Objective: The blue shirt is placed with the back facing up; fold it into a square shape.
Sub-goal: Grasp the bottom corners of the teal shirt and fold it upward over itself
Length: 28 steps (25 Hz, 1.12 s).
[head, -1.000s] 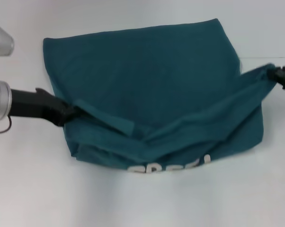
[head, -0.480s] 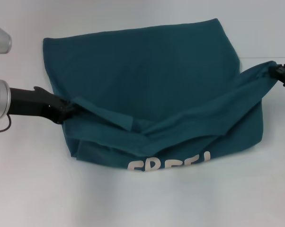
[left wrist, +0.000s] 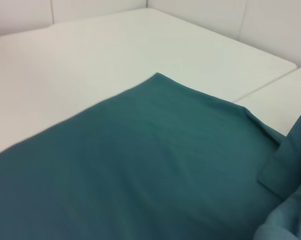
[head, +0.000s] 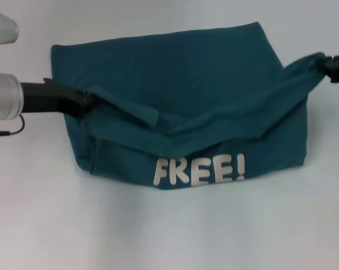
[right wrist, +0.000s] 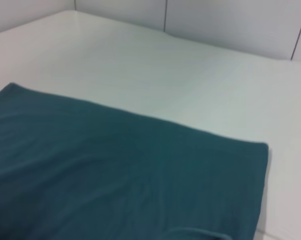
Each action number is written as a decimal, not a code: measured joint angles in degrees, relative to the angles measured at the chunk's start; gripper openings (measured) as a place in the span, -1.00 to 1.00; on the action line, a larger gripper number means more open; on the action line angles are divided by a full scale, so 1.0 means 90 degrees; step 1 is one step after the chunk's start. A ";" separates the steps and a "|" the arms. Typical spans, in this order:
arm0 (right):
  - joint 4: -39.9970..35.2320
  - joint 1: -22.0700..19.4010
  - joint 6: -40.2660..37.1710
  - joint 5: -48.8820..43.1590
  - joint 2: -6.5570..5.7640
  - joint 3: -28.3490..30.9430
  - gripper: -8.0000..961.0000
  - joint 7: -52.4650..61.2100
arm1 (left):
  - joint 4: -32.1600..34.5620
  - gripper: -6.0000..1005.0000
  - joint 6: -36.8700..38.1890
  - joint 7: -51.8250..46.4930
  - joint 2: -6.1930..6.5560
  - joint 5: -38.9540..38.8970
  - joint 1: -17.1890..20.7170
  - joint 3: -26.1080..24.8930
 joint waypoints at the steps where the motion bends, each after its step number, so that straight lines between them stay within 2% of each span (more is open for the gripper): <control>1: 0.0051 0.0057 0.0069 0.0001 -0.0013 0.0001 -0.94 -0.0004 | -0.0052 -0.89 -0.0091 0.0026 0.0004 -0.0001 -0.0044 0.0011; 6: 0.0352 0.0334 0.0454 0.0001 -0.0105 0.0001 -0.94 -0.0013 | -0.0296 -0.89 -0.0451 0.0088 0.0019 -0.0003 -0.0222 -0.0013; 15: 0.1119 0.0934 0.1017 0.0000 -0.0439 0.0024 -0.94 -0.0022 | -0.0413 -0.89 -0.1252 0.0043 0.0036 -0.0004 -0.0355 -0.0022; 20: 0.1636 0.1251 0.1155 -0.0035 -0.0614 0.0016 -0.94 -0.0025 | -0.0751 -0.89 -0.1552 0.0084 0.0042 -0.0004 -0.0547 -0.0030; 23: 0.1897 0.1377 0.1209 -0.0051 -0.0657 0.0012 -0.94 -0.0026 | -0.1126 -0.89 -0.1776 0.0138 0.0078 -0.0004 -0.0665 0.0000; 28: 0.2035 0.1436 0.1256 -0.0064 -0.0650 -0.0024 -0.94 -0.0021 | -0.1619 -0.89 -0.2195 0.0233 0.0093 0.0002 -0.0781 0.0021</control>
